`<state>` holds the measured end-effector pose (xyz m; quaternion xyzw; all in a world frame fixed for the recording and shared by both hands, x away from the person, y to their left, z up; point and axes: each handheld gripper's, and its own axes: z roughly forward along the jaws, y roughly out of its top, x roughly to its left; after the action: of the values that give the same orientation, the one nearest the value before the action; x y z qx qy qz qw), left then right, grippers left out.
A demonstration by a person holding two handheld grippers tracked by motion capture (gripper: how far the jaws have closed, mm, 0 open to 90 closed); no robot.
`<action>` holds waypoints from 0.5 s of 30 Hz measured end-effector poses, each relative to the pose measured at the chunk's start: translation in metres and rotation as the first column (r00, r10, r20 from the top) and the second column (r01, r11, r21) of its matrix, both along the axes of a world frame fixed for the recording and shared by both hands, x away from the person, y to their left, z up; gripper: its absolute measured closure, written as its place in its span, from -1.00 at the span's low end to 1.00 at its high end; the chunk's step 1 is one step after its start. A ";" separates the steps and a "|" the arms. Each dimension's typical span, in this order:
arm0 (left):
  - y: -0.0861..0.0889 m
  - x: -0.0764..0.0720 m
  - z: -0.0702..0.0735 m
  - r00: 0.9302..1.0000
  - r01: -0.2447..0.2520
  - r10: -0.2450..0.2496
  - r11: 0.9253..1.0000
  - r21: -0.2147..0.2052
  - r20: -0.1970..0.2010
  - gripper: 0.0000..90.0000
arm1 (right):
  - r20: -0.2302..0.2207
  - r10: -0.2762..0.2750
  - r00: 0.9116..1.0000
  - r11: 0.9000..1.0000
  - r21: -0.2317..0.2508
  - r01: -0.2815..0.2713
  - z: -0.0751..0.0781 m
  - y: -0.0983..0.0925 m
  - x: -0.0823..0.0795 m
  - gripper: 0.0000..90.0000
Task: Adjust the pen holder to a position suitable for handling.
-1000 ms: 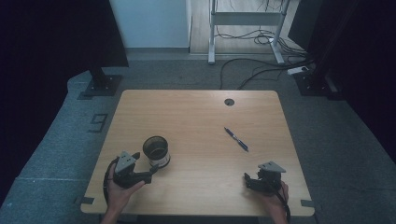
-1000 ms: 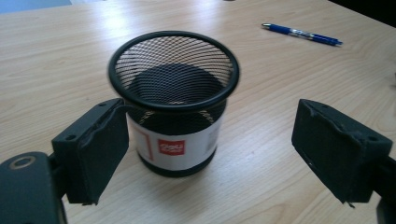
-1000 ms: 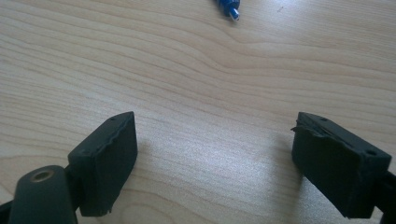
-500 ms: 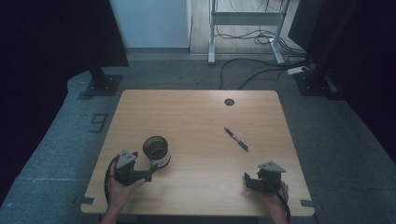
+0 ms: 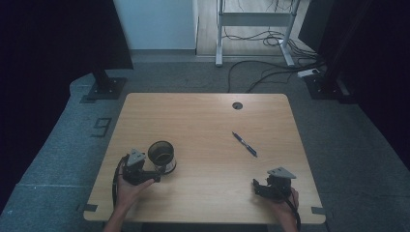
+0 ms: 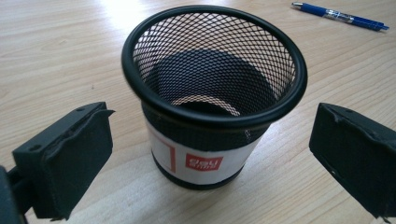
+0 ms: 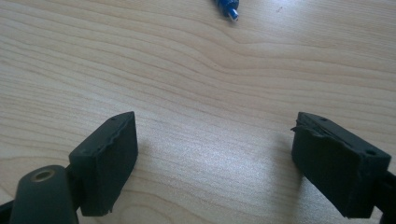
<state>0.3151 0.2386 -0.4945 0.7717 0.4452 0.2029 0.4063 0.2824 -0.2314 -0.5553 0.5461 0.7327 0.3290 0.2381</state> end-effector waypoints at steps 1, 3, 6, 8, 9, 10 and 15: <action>-0.001 0.001 0.000 1.000 0.000 0.000 1.000 0.003 0.004 -1.00 | -0.001 -0.001 1.000 1.000 0.001 0.001 0.000 0.000 0.000 -0.70; -0.002 0.003 0.000 1.000 0.004 -0.004 1.000 0.005 0.000 -1.00 | -0.001 -0.001 1.000 1.000 0.002 0.001 0.000 0.000 0.000 -0.69; -0.006 0.007 -0.003 1.000 0.007 -0.007 1.000 0.015 -0.013 -1.00 | -0.001 -0.001 1.000 1.000 0.002 0.001 0.000 0.000 0.000 -0.69; -0.008 0.011 -0.005 1.000 0.006 -0.005 1.000 0.011 -0.018 -1.00 | -0.001 -0.001 1.000 1.000 0.002 0.001 0.000 0.000 0.000 -0.69; -0.009 0.012 -0.006 1.000 0.005 -0.005 1.000 0.012 -0.022 -1.00 | 0.000 -0.001 1.000 1.000 0.002 0.001 0.000 0.000 0.000 -0.69; -0.011 0.015 -0.007 1.000 0.004 -0.003 1.000 0.013 -0.023 -1.00 | -0.001 -0.001 1.000 1.000 0.002 0.001 0.000 0.000 0.000 -0.69; -0.017 0.020 -0.010 1.000 0.008 -0.008 1.000 0.019 -0.021 -1.00 | -0.001 -0.003 1.000 1.000 0.002 0.003 0.000 0.000 0.000 -0.69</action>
<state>0.3348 0.2214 -0.5040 0.7793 0.4444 0.1976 0.3952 0.2825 -0.2316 -0.5553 0.5475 0.7317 0.3291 0.2378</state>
